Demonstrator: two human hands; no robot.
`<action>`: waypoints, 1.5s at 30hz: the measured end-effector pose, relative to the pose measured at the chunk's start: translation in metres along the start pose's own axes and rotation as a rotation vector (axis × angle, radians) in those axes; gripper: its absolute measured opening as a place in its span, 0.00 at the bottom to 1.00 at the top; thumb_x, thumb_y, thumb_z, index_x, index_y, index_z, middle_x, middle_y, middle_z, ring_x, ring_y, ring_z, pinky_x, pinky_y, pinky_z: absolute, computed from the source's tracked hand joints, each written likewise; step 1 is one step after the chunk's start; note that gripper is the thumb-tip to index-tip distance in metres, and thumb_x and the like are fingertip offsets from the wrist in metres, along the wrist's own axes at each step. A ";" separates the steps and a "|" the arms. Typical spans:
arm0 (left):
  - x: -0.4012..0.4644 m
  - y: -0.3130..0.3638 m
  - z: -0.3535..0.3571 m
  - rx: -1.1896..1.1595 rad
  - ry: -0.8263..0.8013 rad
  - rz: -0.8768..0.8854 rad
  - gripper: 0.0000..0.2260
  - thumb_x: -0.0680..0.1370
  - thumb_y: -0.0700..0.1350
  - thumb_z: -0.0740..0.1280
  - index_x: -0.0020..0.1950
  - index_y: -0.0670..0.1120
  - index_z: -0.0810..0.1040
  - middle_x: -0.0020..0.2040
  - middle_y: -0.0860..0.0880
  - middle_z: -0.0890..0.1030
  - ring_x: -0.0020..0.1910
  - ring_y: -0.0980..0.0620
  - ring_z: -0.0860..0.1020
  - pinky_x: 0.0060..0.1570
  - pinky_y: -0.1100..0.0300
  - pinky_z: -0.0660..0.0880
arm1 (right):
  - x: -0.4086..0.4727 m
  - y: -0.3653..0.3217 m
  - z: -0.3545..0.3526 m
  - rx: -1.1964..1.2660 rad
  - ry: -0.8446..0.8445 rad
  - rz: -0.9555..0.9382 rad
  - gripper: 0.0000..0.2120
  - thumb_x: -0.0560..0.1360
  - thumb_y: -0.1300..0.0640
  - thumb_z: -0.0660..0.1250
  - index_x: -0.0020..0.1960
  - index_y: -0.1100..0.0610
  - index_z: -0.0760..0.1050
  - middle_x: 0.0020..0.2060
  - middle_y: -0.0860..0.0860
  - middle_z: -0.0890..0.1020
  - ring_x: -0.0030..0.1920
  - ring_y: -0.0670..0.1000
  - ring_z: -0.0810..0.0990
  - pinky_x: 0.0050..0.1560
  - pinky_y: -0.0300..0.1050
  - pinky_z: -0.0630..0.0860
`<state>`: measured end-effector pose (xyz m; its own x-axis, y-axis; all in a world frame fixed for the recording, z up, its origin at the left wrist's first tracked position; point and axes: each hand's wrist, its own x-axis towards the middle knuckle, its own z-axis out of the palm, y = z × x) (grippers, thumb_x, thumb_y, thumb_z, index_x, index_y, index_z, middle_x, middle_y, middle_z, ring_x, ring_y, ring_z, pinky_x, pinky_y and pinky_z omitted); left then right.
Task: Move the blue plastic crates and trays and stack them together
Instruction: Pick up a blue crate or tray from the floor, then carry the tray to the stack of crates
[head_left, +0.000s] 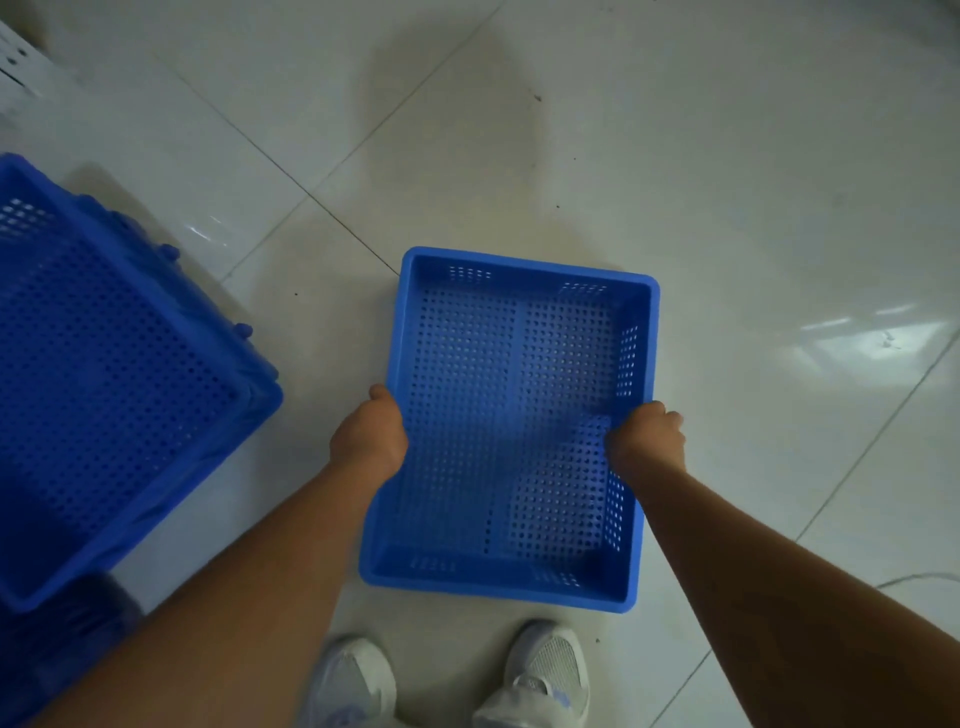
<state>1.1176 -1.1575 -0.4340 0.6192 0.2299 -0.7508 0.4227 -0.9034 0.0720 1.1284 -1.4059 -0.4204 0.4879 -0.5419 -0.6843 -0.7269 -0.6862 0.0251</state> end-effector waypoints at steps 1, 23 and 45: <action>0.000 -0.002 -0.002 -0.007 0.005 -0.007 0.14 0.81 0.38 0.56 0.66 0.37 0.63 0.57 0.38 0.77 0.51 0.41 0.78 0.44 0.52 0.72 | 0.002 0.001 -0.003 0.073 -0.048 0.023 0.22 0.74 0.64 0.63 0.66 0.66 0.63 0.63 0.62 0.70 0.62 0.63 0.72 0.56 0.54 0.74; -0.175 -0.129 -0.242 -0.313 0.210 -0.283 0.08 0.80 0.39 0.58 0.57 0.36 0.69 0.55 0.36 0.78 0.51 0.38 0.78 0.49 0.47 0.77 | -0.218 -0.175 -0.155 -0.077 -0.056 -0.510 0.17 0.75 0.66 0.58 0.63 0.64 0.67 0.60 0.61 0.73 0.59 0.63 0.75 0.59 0.57 0.74; -0.133 -0.343 -0.262 -0.695 0.168 -0.642 0.07 0.80 0.36 0.56 0.53 0.36 0.72 0.55 0.36 0.78 0.51 0.39 0.79 0.46 0.50 0.77 | -0.320 -0.390 -0.014 -0.209 -0.170 -0.780 0.19 0.72 0.64 0.62 0.63 0.63 0.71 0.55 0.61 0.80 0.45 0.58 0.77 0.47 0.50 0.76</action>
<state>1.0631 -0.7832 -0.1865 0.1970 0.7035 -0.6829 0.9786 -0.1833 0.0935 1.2626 -0.9712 -0.2015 0.7234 0.1971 -0.6617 -0.0960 -0.9204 -0.3791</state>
